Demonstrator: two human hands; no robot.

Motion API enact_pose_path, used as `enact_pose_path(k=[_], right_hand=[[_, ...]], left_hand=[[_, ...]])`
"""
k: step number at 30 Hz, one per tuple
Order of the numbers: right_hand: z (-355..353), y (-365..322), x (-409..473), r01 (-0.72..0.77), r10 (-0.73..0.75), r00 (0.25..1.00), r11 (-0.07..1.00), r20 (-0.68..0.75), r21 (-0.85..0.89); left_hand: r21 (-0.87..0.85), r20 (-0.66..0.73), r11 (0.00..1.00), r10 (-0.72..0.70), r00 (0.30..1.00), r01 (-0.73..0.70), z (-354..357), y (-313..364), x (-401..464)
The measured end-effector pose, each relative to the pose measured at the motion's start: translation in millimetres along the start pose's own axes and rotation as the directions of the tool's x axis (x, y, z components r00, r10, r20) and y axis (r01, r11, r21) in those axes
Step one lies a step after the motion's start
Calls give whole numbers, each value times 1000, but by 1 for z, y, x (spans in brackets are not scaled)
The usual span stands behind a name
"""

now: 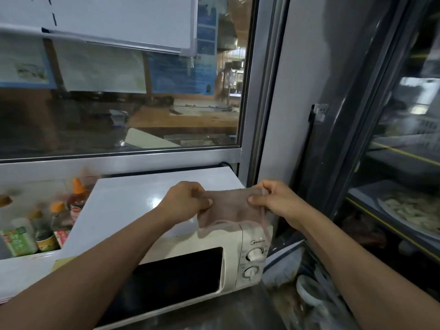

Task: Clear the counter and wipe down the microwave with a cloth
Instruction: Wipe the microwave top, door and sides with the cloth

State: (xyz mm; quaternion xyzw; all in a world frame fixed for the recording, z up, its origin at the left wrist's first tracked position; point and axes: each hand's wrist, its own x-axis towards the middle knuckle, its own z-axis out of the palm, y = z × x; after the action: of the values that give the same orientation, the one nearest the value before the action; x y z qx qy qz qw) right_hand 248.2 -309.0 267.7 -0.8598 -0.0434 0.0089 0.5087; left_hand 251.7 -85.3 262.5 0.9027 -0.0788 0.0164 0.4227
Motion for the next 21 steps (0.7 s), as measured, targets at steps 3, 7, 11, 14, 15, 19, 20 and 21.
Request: enact_pose_path(k=[3, 7, 11, 14, 15, 19, 20, 21], right_hand=[[-13, 6, 18, -46, 49, 998, 994, -29, 104], [-21, 23, 63, -49, 29, 976, 995, -216, -89], [-21, 42, 111, -25, -54, 963, 957, -264, -288], [-13, 54, 139, -42, -56, 966, 931, -254, -363], [-9, 57, 145, -63, -52, 969, 893, -242, -446], [12, 64, 148, -123, -77, 958, 761, -276, -637], [19, 65, 145, -139, -48, 959, 779, -278, -611], [26, 67, 142, -158, 4, 966, 803, -259, -575]], left_hand=[[-149, 19, 989, -23, 1000, 26, 7, 6, 16], [-235, 34, 967, -91, 995, 97, 27, 15, 43], [-203, 59, 965, -156, 986, 164, 49, 11, 74], [-32, 23, 986, -163, 986, 164, 56, -1, 95], [79, 0, 985, -153, 988, 152, 56, -7, 100], [347, -76, 930, -102, 992, 122, 53, -28, 114], [386, -91, 914, -98, 991, 126, 53, -32, 117], [416, -104, 900, -98, 990, 132, 52, -36, 121]])
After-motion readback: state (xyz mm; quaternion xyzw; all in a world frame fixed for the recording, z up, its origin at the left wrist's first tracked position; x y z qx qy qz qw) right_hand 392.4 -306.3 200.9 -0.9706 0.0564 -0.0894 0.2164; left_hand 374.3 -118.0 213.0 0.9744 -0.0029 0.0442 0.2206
